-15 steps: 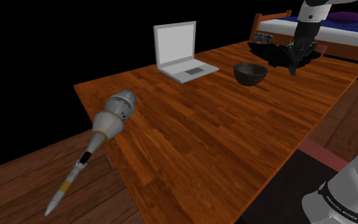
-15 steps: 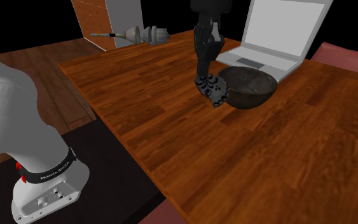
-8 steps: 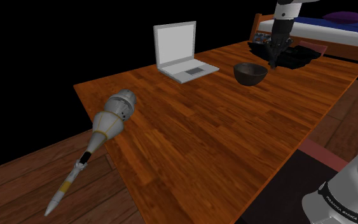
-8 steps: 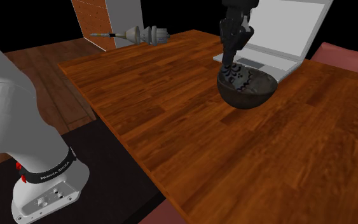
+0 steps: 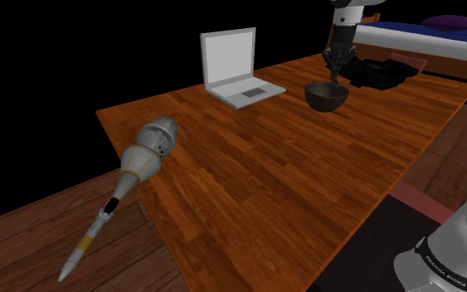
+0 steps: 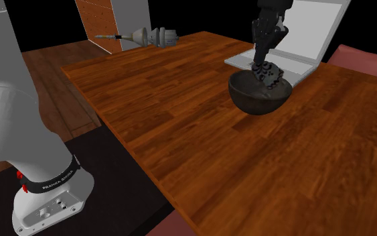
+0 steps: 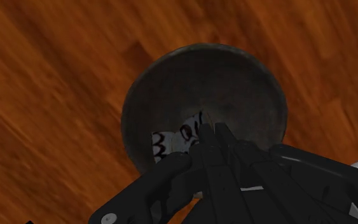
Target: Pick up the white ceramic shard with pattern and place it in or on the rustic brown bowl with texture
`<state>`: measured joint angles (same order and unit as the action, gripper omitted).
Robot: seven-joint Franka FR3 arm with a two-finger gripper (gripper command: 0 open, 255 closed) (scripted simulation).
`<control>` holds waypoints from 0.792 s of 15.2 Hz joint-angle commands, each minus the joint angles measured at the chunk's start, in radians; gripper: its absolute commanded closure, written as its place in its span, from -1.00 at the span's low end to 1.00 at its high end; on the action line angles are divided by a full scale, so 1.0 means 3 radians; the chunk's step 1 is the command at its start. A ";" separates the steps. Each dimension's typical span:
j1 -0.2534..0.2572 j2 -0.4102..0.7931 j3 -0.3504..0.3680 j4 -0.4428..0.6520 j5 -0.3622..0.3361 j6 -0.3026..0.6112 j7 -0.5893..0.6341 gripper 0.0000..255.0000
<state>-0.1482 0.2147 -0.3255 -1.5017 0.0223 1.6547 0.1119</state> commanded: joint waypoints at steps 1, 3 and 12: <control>0.0004 0.0023 0.0005 -0.0046 0.0008 0.0070 0.0009 1.00; 0.0008 0.0018 0.0007 -0.0143 0.0006 0.0162 0.0012 1.00; 0.0016 0.0028 0.0013 -0.0465 0.0010 0.0493 0.0018 1.00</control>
<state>-0.1434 0.2221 -0.3217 -1.6373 0.0252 1.7977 0.1170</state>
